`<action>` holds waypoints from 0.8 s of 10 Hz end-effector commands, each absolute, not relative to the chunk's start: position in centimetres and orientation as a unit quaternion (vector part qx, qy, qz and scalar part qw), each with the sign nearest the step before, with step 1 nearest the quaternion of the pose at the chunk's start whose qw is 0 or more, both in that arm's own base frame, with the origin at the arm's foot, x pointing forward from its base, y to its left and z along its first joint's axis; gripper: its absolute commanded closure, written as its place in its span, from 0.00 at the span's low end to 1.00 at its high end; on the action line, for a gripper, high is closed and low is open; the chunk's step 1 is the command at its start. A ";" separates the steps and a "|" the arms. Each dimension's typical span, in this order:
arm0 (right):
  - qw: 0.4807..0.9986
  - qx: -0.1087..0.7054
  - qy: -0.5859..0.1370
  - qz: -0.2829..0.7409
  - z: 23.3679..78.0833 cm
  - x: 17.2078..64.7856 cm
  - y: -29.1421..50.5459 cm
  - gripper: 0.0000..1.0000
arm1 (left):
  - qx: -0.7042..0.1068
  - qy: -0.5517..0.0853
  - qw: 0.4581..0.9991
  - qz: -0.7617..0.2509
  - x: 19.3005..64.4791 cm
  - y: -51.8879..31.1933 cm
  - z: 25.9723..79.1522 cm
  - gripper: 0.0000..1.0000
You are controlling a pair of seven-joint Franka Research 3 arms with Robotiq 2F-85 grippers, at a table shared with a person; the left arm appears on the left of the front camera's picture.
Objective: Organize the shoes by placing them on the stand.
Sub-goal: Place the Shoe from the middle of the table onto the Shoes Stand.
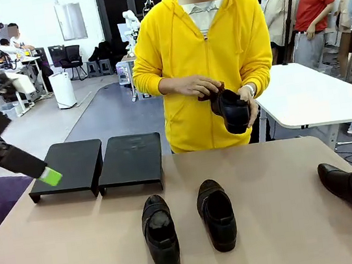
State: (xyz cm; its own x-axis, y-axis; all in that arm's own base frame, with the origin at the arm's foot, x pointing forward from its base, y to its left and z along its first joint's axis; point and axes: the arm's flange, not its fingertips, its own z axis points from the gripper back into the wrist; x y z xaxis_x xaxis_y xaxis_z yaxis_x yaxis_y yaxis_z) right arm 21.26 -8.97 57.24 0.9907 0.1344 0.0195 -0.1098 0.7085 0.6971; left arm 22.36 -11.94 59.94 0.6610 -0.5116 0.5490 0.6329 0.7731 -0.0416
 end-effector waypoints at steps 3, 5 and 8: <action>0.922 0.381 0.017 0.063 57.7 21.4 -8.9 0.00 | -0.149 -0.174 0.949 -0.216 32.2 -25.0 54.9 0.00; 0.922 0.381 0.017 0.063 57.7 21.4 -8.9 0.00 | -0.250 -0.056 0.961 -0.107 35.2 -29.6 52.8 0.00; 0.922 0.381 0.017 0.063 57.7 21.4 -8.9 0.00 | -0.190 -0.104 0.959 -0.183 33.5 -28.1 50.9 0.00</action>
